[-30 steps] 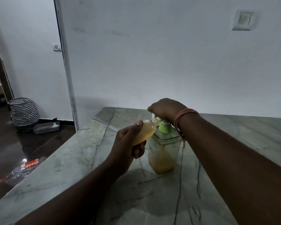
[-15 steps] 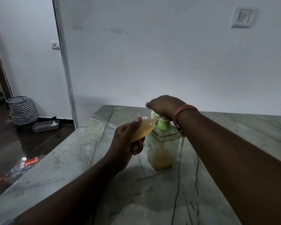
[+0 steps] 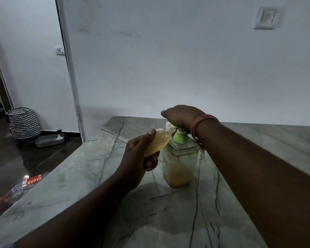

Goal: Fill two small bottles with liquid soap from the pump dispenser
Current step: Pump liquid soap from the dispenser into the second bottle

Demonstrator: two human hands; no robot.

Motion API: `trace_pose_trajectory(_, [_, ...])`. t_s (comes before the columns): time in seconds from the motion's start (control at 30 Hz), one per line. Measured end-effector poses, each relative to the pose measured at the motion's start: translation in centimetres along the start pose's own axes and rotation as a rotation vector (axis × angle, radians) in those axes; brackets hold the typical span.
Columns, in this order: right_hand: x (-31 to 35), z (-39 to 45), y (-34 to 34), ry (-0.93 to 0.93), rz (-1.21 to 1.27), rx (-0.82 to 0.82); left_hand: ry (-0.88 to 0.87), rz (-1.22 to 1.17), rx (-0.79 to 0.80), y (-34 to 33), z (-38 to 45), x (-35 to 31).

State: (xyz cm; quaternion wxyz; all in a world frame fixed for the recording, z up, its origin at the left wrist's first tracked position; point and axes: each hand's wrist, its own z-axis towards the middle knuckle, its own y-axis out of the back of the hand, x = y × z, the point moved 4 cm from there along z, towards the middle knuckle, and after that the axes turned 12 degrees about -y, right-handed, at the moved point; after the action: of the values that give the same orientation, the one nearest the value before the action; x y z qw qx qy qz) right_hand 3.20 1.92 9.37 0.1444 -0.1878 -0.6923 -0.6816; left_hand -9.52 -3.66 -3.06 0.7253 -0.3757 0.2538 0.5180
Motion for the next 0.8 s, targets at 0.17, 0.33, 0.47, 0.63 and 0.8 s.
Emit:
trace_pose_trajectory(0.17, [-0.2,0.1,-0.2,0.027,-0.064,-0.003,0.005,0.002,0.002,-0.1,-0.1,0.0])
trace_pose_trajectory(0.33, [0.3,-0.3,0.1,0.062,-0.144,-0.004,0.005,-0.001,-0.014,-0.3,-0.3,-0.3])
trace_pose_trajectory(0.47, [0.4,0.7,0.0,0.057,-0.159,-0.062,0.005,0.006,-0.001,-0.1,-0.2,0.0])
trace_pose_trajectory(0.63, [-0.3,1.0,-0.4,0.032,-0.030,-0.058,-0.014,0.001,0.006,0.0,-0.1,0.0])
trace_pose_trajectory(0.8, [-0.3,0.2,-0.1,0.008,-0.007,0.011,-0.010,0.010,0.006,-0.5,-0.4,-0.5])
